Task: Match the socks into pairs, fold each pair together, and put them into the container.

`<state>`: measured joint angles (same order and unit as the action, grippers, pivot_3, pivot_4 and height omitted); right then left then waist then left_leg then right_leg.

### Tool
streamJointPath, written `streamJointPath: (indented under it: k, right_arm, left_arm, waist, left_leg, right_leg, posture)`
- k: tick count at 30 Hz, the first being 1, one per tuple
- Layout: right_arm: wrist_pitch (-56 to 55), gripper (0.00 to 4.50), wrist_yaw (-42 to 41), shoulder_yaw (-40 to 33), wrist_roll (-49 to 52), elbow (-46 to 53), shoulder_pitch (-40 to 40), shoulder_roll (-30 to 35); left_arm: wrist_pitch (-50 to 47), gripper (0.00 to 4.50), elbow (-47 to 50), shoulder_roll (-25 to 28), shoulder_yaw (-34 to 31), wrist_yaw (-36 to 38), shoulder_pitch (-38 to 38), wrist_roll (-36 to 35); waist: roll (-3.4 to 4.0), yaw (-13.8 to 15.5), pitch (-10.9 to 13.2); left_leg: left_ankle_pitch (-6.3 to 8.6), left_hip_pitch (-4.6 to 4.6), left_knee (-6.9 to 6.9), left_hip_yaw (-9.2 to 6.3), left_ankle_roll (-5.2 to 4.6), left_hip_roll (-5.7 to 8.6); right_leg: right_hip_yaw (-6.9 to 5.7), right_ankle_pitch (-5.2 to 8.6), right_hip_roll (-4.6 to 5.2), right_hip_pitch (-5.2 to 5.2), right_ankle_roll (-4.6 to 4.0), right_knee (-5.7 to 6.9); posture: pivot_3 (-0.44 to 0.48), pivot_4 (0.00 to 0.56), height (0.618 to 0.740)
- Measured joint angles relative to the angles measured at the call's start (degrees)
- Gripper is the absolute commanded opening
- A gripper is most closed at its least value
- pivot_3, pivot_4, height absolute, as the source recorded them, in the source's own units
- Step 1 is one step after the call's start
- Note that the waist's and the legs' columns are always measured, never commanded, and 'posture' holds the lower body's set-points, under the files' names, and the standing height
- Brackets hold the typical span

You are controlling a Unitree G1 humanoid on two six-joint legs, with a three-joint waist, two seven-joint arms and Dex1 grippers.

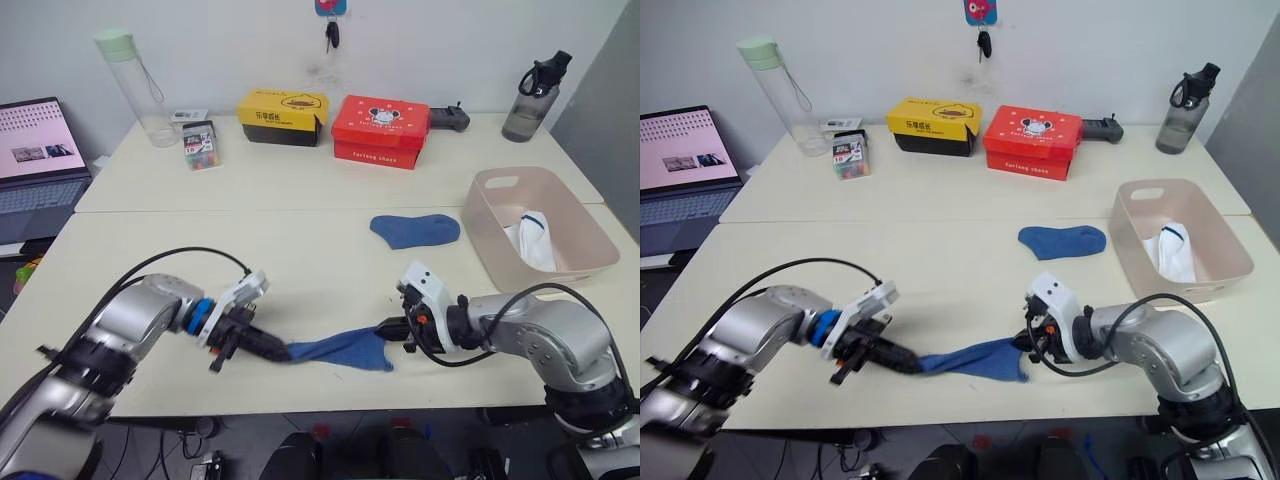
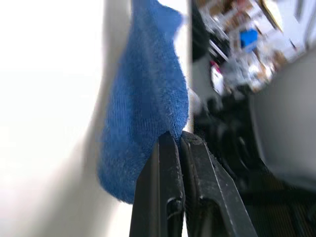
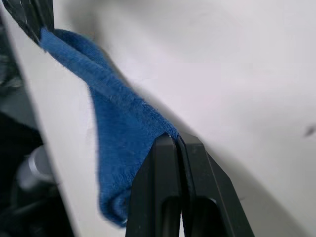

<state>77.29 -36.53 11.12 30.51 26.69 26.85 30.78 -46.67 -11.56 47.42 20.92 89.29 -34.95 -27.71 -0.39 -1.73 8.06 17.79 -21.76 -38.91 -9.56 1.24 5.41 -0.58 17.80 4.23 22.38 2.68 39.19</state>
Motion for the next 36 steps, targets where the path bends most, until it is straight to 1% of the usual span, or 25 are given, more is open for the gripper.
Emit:
streamJointPath:
  k: [3,4,6,7,9,10,12,16,17,18,20,23,25,29,30,31,33,36]
  right_arm:
    - [-3.8,0.00,1.1,1.1,-1.7,-3.1,2.1,-0.7]
    - [-4.9,0.00,1.2,1.5,-2.2,-3.5,2.1,-0.7]
    - [-7.5,0.48,1.6,1.8,-2.9,-4.6,2.1,-0.6]
    - [-8.8,0.72,1.6,2.1,-3.5,-4.6,2.0,-0.4]
    - [-10.6,1.39,1.6,2.2,-4.1,-4.6,1.8,-0.2]
    - [-11.2,1.80,1.6,2.2,-4.3,-4.6,1.7,0.0]
    - [-12.4,2.45,1.6,2.0,-4.5,-4.4,1.3,0.3]
    - [-13.2,3.82,1.0,-1.1,-3.6,-2.0,-0.1,2.2]
    - [-13.2,4.22,1.0,-2.6,-2.9,-0.9,-1.1,2.3]
    - [-13.0,4.50,1.1,-3.4,-2.3,0.0,-2.0,2.3]
    - [-12.5,4.50,2.2,-4.7,-2.0,2.0,-5.1,1.8]
    - [-11.7,4.50,5.4,-4.8,-2.3,3.7,-9.3,0.1]
    - [-11.6,4.50,7.5,-4.2,-2.5,3.9,-10.8,-1.6]
    - [-11.6,4.50,10.6,-2.5,-3.6,4.0,-12.4,-3.3]
    - [-11.6,4.13,10.7,-1.7,-4.0,4.0,-12.8,-3.3]
    - [-11.8,3.95,10.9,-1.1,-4.3,4.1,-12.9,-3.2]
    - [-11.8,3.32,10.8,-0.1,-4.6,4.3,-12.8,-2.8]
    - [-11.9,2.18,10.5,1.2,-4.6,4.5,-12.6,-2.0]
  left_arm:
    - [-0.1,0.02,-8.3,-3.8,0.1,-1.4,-5.8,3.0]
    - [-0.2,0.02,-9.8,-4.3,0.1,-1.7,-6.3,3.7]
    - [-1.3,0.00,-14.0,-5.9,0.1,-2.2,-7.7,4.6]
    - [-1.8,0.22,-15.7,-6.8,0.1,-2.4,-8.3,5.1]
    - [-1.5,0.68,-18.0,-8.1,-0.1,-3.8,-9.0,6.3]
    - [-1.3,1.02,-18.8,-8.6,-0.3,-4.7,-9.2,6.7]
    - [-1.2,1.62,-20.5,-9.4,-1.4,-5.5,-9.7,7.0]
    - [-1.0,2.82,-21.9,-9.3,-6.3,-7.6,-10.4,6.7]
    - [-0.5,3.19,-21.5,-9.3,-8.4,-8.7,-10.0,6.3]
    - [-0.3,3.42,-20.6,-9.0,-10.0,-9.2,-9.3,5.9]
    - [-0.8,3.42,-17.4,-8.2,-12.8,-10.3,-6.8,4.8]
    - [-1.6,3.42,-11.1,-7.5,-14.2,-12.3,-1.7,4.2]
    - [-1.1,3.42,-8.2,-8.1,-14.3,-14.3,0.8,4.3]
    - [5.5,3.42,-3.6,-10.0,-13.7,-18.6,4.4,6.8]
    - [6.5,3.46,-3.0,-10.2,-13.5,-18.9,5.0,7.2]
    - [7.2,3.02,-2.0,-10.1,-13.5,-19.1,5.7,7.4]
    - [7.3,2.51,0.1,-10.1,-12.8,-18.8,6.5,7.4]
    - [9.1,1.53,2.1,-9.2,-11.3,-17.5,8.1,7.9]
  waist:
    - [0.00,-0.2,0.0]
    - [0.00,-0.3,0.0]
    - [0.00,-0.3,0.0]
    - [0.00,-0.4,0.0]
    - [0.00,-0.6,0.0]
    - [0.00,-0.6,0.0]
    - [0.00,-0.6,0.0]
    - [-0.02,-0.6,0.0]
    - [-0.05,-0.6,0.0]
    - [-0.06,-0.6,0.0]
    - [-0.06,-0.6,0.0]
    - [-0.05,-0.6,0.0]
    - [-0.05,-0.5,0.0]
    - [-0.05,-0.1,-0.1]
    - [-0.05,-0.1,-0.1]
    - [-0.05,-0.1,-0.1]
    - [-0.05,-0.1,-0.1]
    - [-0.05,-0.1,-0.1]
  left_leg:
    - [0.00,0.00,0.01,0.04,0.00,-0.01]
    - [0.00,-0.03,0.01,0.04,0.01,-0.01]
    - [0.00,-0.09,0.01,0.06,0.01,0.00]
    - [-0.01,-0.15,-0.01,0.07,0.01,0.00]
    - [-0.01,-0.15,-0.01,0.09,0.01,0.00]
    - [-0.01,-0.16,-0.02,0.10,0.01,0.00]
    - [-0.01,-0.18,-0.03,0.14,0.01,0.01]
    - [-0.01,-0.35,-0.06,0.22,0.02,0.02]
    - [-0.01,-0.38,-0.05,0.26,0.02,0.01]
    - [-0.01,-0.38,-0.05,0.26,0.02,0.01]
    - [-0.01,-0.38,-0.03,0.29,0.02,0.01]
    - [-0.01,-0.35,-0.04,0.33,0.02,0.01]
    - [-0.02,-0.34,-0.05,0.35,0.03,0.02]
    - [-0.01,-0.31,-0.05,0.40,0.03,0.04]
    - [-0.01,-0.32,-0.05,0.40,0.03,0.04]
    - [-0.01,-0.32,-0.05,0.41,0.03,0.04]
    - [-0.01,-0.30,-0.04,0.42,0.03,0.04]
    - [-0.01,-0.27,-0.03,0.43,0.03,0.02]
  right_leg:
    - [0.03,0.00,0.01,0.04,0.00,-0.02]
    - [0.03,0.00,0.01,0.06,0.00,-0.02]
    - [0.05,0.00,0.01,0.16,0.00,0.00]
    - [0.08,0.00,0.01,0.25,0.00,0.05]
    - [0.09,0.00,0.03,0.28,0.00,0.14]
    - [0.12,0.00,0.03,0.30,0.00,0.16]
    - [0.15,0.00,0.04,0.37,0.00,0.23]
    - [0.21,0.00,0.06,0.65,0.00,0.40]
    - [0.24,0.00,0.07,0.74,0.00,0.44]
    - [0.27,0.00,0.07,0.77,0.00,0.50]
    - [0.34,0.00,0.08,0.87,0.00,0.65]
    - [0.45,0.00,0.08,0.88,0.00,0.70]
    - [0.48,0.00,0.08,0.89,0.00,0.71]
    - [0.53,0.00,0.08,0.87,0.00,0.70]
    - [0.52,0.00,0.08,0.87,0.00,0.69]
    - [0.53,0.00,0.08,0.88,0.00,0.69]
    - [0.54,0.00,0.07,0.86,0.00,0.69]
    - [0.56,0.00,0.06,0.87,0.00,0.70]
  posture:
    - [0.000,0.150,0.726]
    - [0.000,0.150,0.726]
    - [0.000,0.150,0.726]
    - [0.000,0.150,0.726]
    - [0.000,0.150,0.726]
    - [0.000,0.150,0.726]
    - [0.000,0.150,0.726]
    - [0.000,0.150,0.726]
    - [0.000,0.150,0.726]
    - [0.000,0.150,0.726]
    - [0.000,0.150,0.726]
    - [0.000,0.150,0.726]
    - [0.000,0.150,0.726]
    - [0.000,0.150,0.726]
    - [0.000,0.150,0.726]
    - [0.000,0.150,0.726]
    - [0.000,0.150,0.726]
    - [0.000,0.150,0.726]
